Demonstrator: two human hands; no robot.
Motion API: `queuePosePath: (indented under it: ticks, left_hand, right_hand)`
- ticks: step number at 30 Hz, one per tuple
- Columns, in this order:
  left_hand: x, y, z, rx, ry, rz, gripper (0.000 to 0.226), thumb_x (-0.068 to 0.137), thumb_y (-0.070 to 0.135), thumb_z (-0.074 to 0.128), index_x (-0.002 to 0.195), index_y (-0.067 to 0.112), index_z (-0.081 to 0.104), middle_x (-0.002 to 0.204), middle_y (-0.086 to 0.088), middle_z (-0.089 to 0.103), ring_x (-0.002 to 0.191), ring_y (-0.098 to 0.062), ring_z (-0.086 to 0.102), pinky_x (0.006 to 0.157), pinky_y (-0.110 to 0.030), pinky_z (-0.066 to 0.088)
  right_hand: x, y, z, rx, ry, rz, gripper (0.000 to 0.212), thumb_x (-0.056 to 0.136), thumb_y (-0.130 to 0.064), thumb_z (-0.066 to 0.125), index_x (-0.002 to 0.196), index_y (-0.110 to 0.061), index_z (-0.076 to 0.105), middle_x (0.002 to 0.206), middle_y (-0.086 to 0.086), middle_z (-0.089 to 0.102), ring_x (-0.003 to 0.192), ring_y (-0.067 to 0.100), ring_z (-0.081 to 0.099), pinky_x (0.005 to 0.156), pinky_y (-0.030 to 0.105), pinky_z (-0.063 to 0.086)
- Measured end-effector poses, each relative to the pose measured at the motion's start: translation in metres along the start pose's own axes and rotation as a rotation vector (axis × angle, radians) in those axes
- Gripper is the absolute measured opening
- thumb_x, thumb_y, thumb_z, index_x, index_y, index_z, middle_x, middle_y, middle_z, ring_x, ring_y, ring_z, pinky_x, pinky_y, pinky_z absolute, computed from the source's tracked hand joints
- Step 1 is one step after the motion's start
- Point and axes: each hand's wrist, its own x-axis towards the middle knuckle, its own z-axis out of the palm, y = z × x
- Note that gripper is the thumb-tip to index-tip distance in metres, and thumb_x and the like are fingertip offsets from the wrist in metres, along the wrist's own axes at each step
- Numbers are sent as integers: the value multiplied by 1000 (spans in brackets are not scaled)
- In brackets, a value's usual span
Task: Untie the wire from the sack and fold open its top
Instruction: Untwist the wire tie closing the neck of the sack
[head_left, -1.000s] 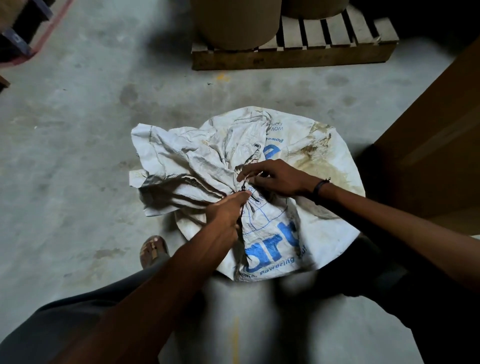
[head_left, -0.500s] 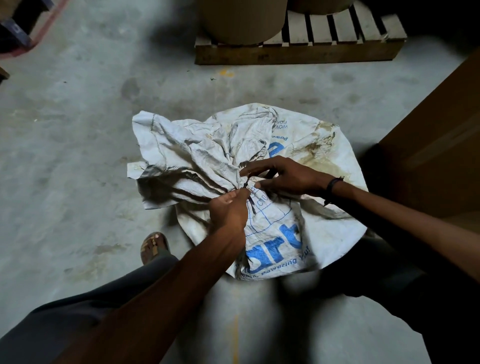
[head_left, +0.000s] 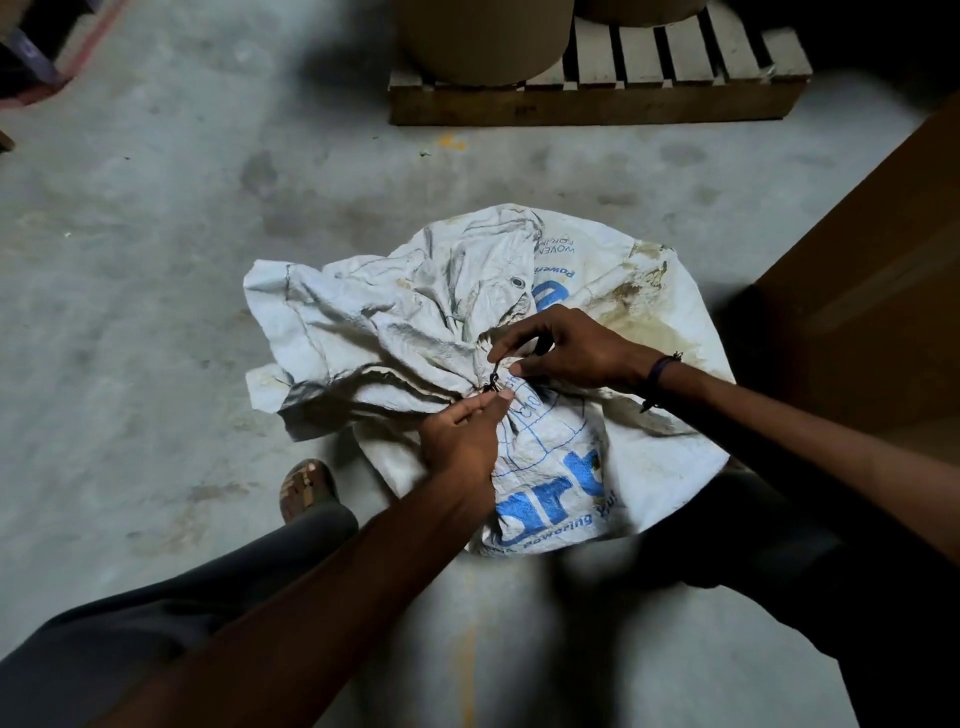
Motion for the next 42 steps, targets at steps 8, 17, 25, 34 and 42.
queuePosePath:
  ticks: [8, 17, 25, 34, 42]
  left_hand:
    - [14, 14, -2, -112, 52, 29, 20, 86, 2, 81, 103, -7, 74, 109, -27, 76, 111, -40, 73, 105, -53, 55]
    - [12, 12, -10, -66, -86, -43, 23, 89, 3, 77, 111, -2, 73, 87, -15, 74, 44, -4, 61, 40, -12, 47]
    - [17, 19, 0, -145, 45, -70, 9, 90, 6, 78, 92, -2, 75, 109, -27, 76, 109, -40, 73, 99, -58, 58]
    - [20, 7, -4, -26, -30, -36, 15, 85, 8, 84, 79, 13, 71, 85, -7, 75, 94, -25, 71, 100, -38, 58]
    - [34, 17, -5, -115, -88, -138, 37, 95, 1, 69, 131, -7, 64, 132, -24, 68, 129, -38, 64, 116, -51, 47]
  right_hand:
    - [9, -15, 0, 3, 10, -42, 26, 91, -2, 74, 115, -13, 79, 114, 3, 78, 107, 13, 72, 82, 12, 52]
    - [7, -17, -5, -4, 63, -32, 26, 90, 1, 73, 111, -12, 81, 111, 1, 79, 98, 5, 71, 84, 21, 56]
    - [11, -23, 2, -36, 31, -47, 29, 89, 0, 72, 113, -15, 80, 112, 2, 79, 95, 4, 69, 83, 16, 53]
    - [12, -22, 1, -43, 64, -5, 29, 88, 3, 71, 109, -14, 81, 111, 1, 79, 70, -19, 63, 69, 2, 45]
    - [12, -28, 1, -53, 44, -40, 29, 89, 4, 71, 112, -12, 80, 113, 5, 79, 75, -11, 65, 79, 15, 55]
